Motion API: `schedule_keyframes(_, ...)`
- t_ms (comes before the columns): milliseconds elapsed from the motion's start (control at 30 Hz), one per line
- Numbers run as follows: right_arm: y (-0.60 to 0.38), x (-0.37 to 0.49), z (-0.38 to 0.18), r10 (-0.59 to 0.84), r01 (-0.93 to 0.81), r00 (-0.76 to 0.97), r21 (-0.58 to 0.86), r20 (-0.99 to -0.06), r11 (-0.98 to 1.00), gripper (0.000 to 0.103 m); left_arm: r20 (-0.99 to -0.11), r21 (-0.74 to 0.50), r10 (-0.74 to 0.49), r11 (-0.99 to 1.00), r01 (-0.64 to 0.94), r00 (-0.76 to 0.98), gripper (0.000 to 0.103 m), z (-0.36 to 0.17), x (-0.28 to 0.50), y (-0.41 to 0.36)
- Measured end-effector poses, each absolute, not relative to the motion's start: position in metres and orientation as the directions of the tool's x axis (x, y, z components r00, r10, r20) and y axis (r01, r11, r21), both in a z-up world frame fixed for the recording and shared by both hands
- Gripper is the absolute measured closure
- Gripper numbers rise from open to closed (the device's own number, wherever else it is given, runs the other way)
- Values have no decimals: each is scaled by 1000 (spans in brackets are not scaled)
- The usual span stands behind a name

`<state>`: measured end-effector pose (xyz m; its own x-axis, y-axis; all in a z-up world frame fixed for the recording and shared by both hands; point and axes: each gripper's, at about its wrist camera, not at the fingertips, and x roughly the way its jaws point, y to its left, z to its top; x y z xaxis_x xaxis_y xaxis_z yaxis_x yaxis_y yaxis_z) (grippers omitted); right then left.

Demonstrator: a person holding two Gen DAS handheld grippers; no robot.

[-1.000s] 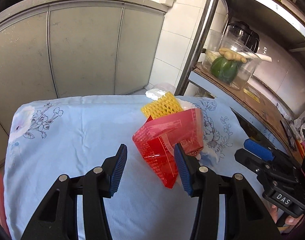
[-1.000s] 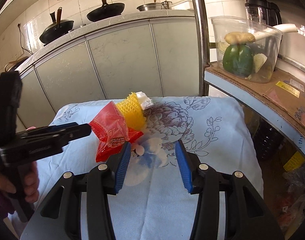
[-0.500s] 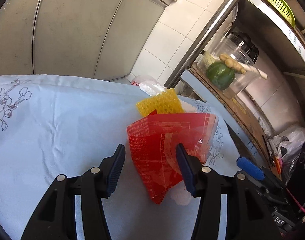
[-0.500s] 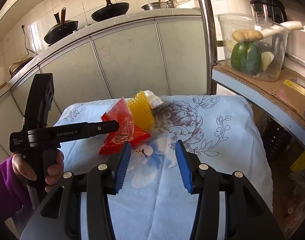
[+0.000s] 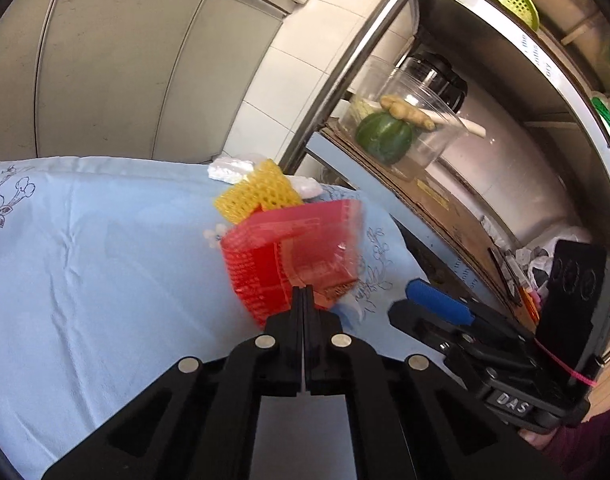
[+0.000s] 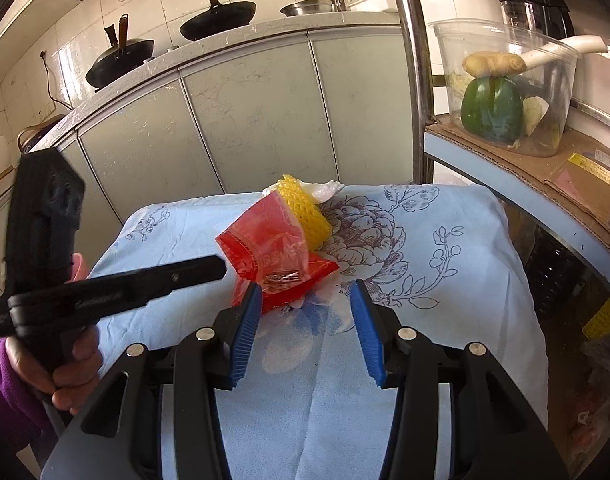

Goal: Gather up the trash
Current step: 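Grasp the red plastic packet with the left tool, then lift the red packet with the left tool while the right tool grasps the white foam block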

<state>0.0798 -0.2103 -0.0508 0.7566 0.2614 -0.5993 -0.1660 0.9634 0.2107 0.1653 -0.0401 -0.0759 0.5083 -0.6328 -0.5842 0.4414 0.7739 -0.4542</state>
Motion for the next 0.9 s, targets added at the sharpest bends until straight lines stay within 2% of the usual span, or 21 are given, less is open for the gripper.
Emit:
schedule_keyframes(67,-211,80,-51,265,-166,756,217,-599,962,56,-593,-437,-626,779,451,507,102,-69,156,-40)
schedule_keyframes(133,-212,81,-51,271,-167,753,224,-599,960,56,-599,-422,-601,799,429,530,87,-62,153,-38)
schedule_keyframes(167,-211,81,-51,274,-168,751,227,-601,959,56,-597,-415,-586,810,414,549,61,-57,153,-35)
schedule_keyframes(200,-212,81,-52,276,-169,750,229,-601,959,56,-587,-407,-567,824,395,578,42,-52,154,-33)
schedule_keyframes(233,-212,81,-51,278,-169,751,232,-599,958,56,-574,-400,-555,831,386,602,38,-49,155,-31)
schedule_keyframes(500,-214,81,-50,291,-172,754,250,-589,953,56,-595,-360,-497,868,344,632,36,-59,193,-34)
schedule_keyframes(633,-214,82,-51,299,-176,750,257,-590,950,56,-611,-432,-550,835,342,570,36,-76,214,-33)
schedule_keyframes(800,-211,84,-54,305,-179,734,260,-606,949,56,-578,-534,-634,770,351,514,37,-89,223,-31)
schedule_keyframes(833,-210,84,-55,307,-180,730,261,-611,948,56,-567,-546,-650,756,360,506,39,-91,222,-32)
schedule_keyframes(900,-209,85,-56,310,-181,724,263,-616,948,56,-554,-559,-678,733,387,483,52,-91,220,-37)
